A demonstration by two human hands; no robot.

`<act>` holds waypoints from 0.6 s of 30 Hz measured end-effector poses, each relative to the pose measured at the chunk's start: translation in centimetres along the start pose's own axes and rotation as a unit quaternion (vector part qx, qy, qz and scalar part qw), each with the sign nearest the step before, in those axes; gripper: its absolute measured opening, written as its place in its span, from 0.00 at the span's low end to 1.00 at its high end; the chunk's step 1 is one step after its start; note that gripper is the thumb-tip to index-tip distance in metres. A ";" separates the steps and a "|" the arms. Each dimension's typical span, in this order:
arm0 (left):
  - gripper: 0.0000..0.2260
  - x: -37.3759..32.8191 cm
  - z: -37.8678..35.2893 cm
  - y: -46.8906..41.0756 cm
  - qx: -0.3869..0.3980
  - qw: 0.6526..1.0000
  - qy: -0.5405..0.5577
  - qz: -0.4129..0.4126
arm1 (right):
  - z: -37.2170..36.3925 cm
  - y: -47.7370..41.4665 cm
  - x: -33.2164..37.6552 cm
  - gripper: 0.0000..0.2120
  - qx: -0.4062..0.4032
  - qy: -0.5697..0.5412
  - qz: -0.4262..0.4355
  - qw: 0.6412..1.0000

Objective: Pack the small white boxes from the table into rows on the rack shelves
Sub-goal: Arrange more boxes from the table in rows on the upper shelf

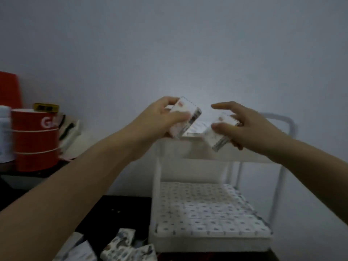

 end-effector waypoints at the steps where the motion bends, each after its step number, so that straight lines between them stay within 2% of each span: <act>1: 0.21 -0.9 -1.2 -1.4 -0.012 1.000 -0.018 -0.011 | 1.8 -0.8 -0.8 0.15 -0.039 0.013 0.001 0.999; 3: 0.30 -2.0 -3.8 -4.4 -0.033 0.996 -0.071 -0.035 | 4.8 -2.4 -2.7 0.10 -0.114 0.052 -0.006 0.992; 6: 0.32 -1.7 -7.8 -9.1 -0.040 0.989 -0.132 -0.052 | 7.3 -4.7 -6.0 0.15 -0.172 0.089 -0.047 0.980; 9: 0.30 0.1 -10.8 -13.4 -0.030 0.980 -0.191 -0.053 | 7.6 -7.1 -9.2 0.19 -0.139 0.016 -0.130 0.982; 13: 0.26 2.1 -13.5 -17.4 0.044 0.945 -0.315 -0.075 | 6.5 -10.0 -11.9 0.14 -0.049 -0.030 -0.215 0.975; 16: 0.23 3.2 -14.1 -19.9 0.055 0.921 -0.375 -0.085 | 6.0 -12.3 -13.4 0.12 -0.073 -0.065 -0.220 0.971; 18: 0.15 4.1 -14.5 -21.2 0.073 0.928 -0.359 -0.073 | 6.1 -13.7 -14.1 0.15 -0.115 0.006 -0.193 0.974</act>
Point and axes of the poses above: each hand's wrist, its own y-axis away from the middle knuckle, its own z-axis out of the back of the hand, x = y × z, the point moved 7 cm from there along -y, towards the middle knuckle, and after that the axes turned 9 degrees about -x, right-handed, at the moved point
